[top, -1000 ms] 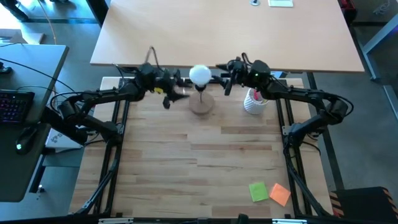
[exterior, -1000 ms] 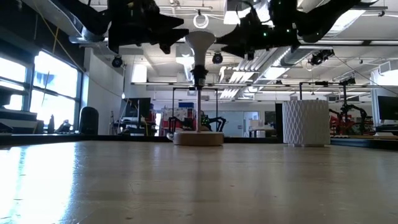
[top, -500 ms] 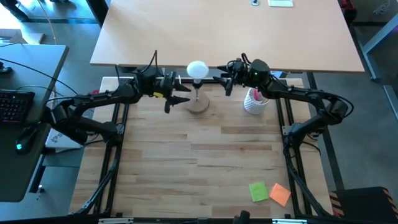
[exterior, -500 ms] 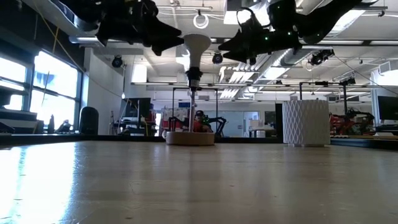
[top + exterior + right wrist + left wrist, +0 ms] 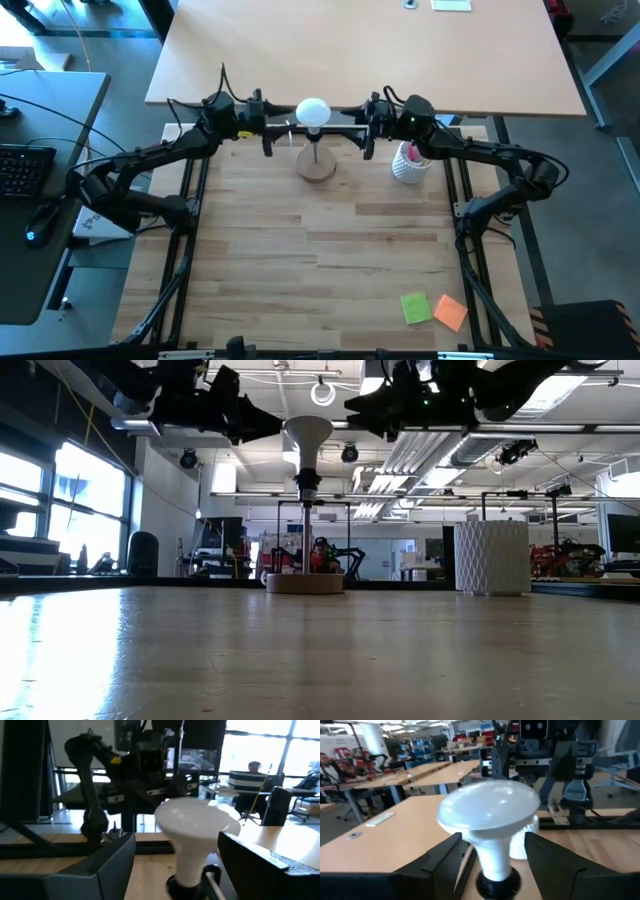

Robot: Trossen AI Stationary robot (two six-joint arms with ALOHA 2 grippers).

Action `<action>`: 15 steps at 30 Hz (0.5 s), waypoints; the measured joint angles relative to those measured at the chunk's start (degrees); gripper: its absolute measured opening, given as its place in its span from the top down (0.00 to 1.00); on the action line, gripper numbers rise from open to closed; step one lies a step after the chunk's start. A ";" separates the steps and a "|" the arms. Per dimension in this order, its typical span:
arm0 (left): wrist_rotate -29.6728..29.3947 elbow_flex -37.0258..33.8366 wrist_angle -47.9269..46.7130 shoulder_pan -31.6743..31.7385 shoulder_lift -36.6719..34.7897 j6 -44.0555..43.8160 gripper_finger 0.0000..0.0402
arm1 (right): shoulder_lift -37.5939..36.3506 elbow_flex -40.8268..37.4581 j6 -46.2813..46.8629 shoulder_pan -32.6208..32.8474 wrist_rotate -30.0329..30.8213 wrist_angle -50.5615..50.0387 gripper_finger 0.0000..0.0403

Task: Screw lightbulb
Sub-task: Remove the lightbulb from the lamp

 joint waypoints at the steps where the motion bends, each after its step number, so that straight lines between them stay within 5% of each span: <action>1: 0.08 0.02 0.55 0.31 0.39 0.00 0.47 | 0.00 0.76 0.00 -0.02 0.13 -0.52 0.31; 15: 4.36 -0.04 9.89 -0.90 6.44 -1.68 0.42 | 7.45 9.85 -2.60 -1.21 0.05 -6.90 0.31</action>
